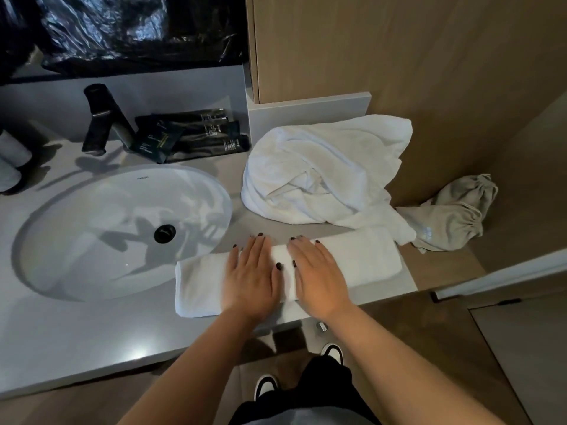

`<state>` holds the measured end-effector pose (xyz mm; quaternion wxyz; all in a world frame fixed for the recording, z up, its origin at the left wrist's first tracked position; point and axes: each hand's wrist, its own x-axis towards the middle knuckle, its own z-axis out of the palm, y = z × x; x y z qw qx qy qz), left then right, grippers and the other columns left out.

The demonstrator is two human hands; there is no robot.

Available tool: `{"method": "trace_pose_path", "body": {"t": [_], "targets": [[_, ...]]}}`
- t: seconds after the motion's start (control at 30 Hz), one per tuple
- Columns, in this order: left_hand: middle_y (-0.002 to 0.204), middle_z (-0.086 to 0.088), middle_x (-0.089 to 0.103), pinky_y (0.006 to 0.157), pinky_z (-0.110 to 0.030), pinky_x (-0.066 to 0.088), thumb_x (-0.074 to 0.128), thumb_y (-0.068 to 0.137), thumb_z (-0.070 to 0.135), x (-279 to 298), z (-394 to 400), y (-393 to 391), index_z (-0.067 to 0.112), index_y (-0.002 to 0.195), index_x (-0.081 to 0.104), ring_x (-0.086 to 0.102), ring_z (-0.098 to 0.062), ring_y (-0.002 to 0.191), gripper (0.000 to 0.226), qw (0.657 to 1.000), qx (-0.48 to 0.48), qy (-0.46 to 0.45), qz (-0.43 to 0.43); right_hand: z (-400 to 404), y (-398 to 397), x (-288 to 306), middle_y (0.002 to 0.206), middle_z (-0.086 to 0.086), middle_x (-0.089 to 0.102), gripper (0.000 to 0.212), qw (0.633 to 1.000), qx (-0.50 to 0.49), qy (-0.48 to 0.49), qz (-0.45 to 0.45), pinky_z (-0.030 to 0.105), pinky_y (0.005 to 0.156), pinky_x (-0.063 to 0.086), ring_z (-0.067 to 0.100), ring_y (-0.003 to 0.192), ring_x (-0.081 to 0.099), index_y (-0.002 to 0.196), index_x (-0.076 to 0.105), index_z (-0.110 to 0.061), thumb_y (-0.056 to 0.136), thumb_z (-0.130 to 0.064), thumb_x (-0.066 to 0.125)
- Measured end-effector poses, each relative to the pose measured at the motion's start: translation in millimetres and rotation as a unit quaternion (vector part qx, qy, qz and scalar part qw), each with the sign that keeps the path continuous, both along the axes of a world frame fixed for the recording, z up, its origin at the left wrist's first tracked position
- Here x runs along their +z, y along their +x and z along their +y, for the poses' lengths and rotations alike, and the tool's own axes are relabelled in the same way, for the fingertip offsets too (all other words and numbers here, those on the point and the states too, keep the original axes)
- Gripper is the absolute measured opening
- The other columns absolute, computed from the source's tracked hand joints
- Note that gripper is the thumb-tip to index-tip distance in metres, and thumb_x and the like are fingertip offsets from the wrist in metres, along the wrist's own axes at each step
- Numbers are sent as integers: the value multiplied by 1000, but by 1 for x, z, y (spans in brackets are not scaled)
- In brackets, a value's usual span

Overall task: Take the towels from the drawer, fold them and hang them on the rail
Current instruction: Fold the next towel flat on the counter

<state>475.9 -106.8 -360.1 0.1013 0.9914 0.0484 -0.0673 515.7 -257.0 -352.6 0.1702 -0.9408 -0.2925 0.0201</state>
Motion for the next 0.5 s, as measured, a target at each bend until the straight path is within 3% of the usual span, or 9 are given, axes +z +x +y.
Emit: {"method": "trace_pose_path", "body": {"t": [0.1, 0.27, 0.4, 0.5], "targets": [[165, -4, 13, 122, -35, -4, 9, 97, 48, 1, 5, -3, 15, 158, 15, 4, -17, 153, 69, 999, 28, -7, -13, -11, 9, -9, 153, 9, 41, 51, 999, 34, -17, -12, 34, 121, 13, 21, 145, 32, 148, 40, -7, 99, -22, 43], [165, -4, 16, 124, -39, 3, 6, 95, 63, -1, 31, -19, 18, 157, 20, 8, -20, 153, 78, 998, 51, 18, -27, -59, 40, -13, 164, 4, 11, 72, 991, 13, -131, 17, 35, 122, -4, 16, 152, 1, 157, 11, -13, 99, -55, 18], [164, -4, 20, 123, -43, 10, 8, 93, 69, -1, 53, -30, 23, 156, 24, 11, -22, 152, 79, 998, 55, 30, -23, -81, 50, -10, 165, 3, 9, 86, 985, -12, -170, 28, 40, 122, -8, 16, 151, -6, 157, 9, -15, 91, -69, 4], [162, -5, 26, 122, -51, 6, 5, 91, 72, 2, 54, -30, 24, 152, 31, 17, -25, 151, 82, 996, 58, 62, 8, -87, 49, -10, 164, 6, 14, 94, 978, -72, -197, 8, 48, 119, -13, 21, 152, -4, 156, 15, -13, 87, -75, 4]]}}
